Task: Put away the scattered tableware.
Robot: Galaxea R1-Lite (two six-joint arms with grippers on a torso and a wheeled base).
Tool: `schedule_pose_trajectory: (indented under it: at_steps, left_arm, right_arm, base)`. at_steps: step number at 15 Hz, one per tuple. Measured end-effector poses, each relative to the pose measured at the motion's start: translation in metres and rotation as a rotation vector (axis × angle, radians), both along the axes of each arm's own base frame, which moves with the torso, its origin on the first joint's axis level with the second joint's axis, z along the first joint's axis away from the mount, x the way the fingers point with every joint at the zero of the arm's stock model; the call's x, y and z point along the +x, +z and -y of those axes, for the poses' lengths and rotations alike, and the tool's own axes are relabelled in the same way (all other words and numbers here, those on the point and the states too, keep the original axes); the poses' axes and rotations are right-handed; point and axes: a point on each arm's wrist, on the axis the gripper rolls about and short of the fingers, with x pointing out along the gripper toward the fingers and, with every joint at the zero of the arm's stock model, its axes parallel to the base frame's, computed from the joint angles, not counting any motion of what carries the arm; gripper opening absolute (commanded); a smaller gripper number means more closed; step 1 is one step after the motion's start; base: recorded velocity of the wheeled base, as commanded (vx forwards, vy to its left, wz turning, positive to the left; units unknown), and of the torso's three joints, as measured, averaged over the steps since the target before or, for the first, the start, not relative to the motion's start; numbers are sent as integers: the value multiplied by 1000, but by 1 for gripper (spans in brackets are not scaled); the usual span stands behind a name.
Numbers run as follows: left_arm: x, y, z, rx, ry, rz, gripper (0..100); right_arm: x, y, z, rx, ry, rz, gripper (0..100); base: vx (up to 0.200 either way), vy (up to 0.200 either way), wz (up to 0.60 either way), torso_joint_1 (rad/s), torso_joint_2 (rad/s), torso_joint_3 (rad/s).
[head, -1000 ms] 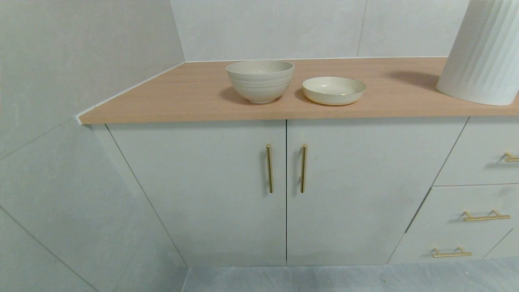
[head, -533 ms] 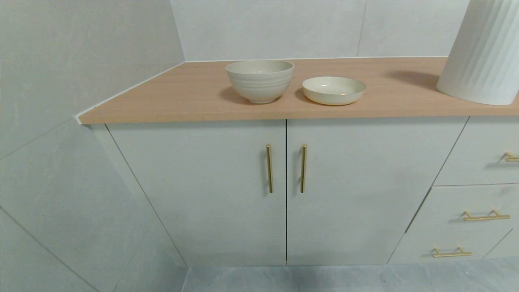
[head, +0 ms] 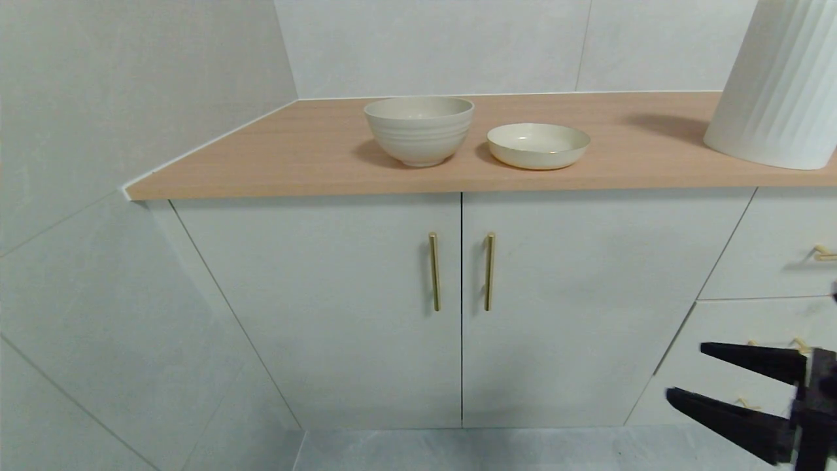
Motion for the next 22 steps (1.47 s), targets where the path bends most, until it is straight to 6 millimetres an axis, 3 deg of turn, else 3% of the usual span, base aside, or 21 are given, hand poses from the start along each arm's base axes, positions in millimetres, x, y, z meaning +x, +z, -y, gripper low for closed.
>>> schedule_pose_trajectory:
  at_steps: [4,10,16,22]
  left_arm:
    - [0,0,0,-2,1,0,100]
    - [0,0,0,2,1,0,100]
    - [0,0,0,2,0,0,100]
    - [0,0,0,1,0,0,100]
  right_arm:
    - [60,-8,-59,11,93,52,100]
    - [121,-10,-122,83,133,14,100]
    - [149,-7,-143,278,61,-125,100]
    - [170,-21,-148,281,36,-125,100]
  base:
    - [0,0,0,0,0,0]
    - [0,0,0,0,0,0]
    - [0,0,0,0,0,0]
    - [0,0,0,0,0,0]
